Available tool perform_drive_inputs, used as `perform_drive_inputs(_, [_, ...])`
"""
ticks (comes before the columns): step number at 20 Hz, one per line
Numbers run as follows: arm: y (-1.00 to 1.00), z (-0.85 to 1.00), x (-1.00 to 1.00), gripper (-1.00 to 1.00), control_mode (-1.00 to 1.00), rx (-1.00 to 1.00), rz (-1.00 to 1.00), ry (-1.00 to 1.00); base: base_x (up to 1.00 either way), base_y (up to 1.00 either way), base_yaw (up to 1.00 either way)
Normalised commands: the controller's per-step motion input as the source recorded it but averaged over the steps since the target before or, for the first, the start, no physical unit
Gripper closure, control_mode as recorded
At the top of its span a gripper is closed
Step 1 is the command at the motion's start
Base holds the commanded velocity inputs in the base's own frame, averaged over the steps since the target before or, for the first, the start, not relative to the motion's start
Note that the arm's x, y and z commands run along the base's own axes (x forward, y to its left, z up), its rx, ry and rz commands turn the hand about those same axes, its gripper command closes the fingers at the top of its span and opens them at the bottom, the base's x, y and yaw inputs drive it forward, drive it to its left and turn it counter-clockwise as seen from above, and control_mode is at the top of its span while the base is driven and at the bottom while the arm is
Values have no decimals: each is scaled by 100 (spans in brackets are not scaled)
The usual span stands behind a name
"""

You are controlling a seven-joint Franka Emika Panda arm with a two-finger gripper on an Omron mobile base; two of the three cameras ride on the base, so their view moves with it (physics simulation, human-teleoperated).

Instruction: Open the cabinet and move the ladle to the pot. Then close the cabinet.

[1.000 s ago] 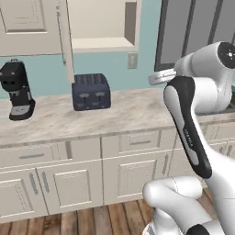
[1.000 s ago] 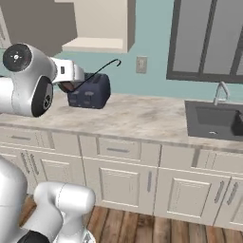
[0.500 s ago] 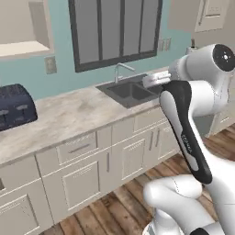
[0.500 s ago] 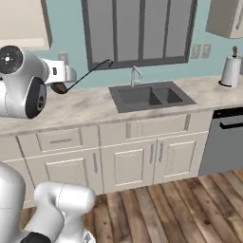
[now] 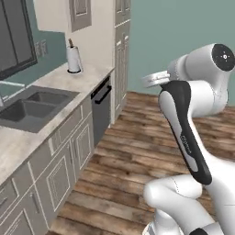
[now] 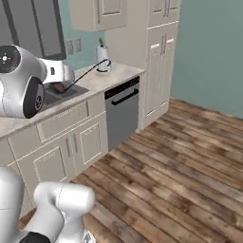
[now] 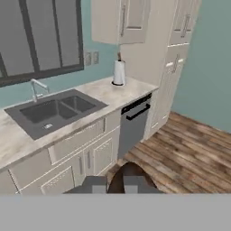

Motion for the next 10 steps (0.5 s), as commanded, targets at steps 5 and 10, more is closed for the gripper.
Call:
perform_drive_inputs(5, [0,0,0,100,100,0,0,0,0,0,-100])
perform_drive_inputs(10, [0,0,0,100,100,0,0,0,0,0,-100])
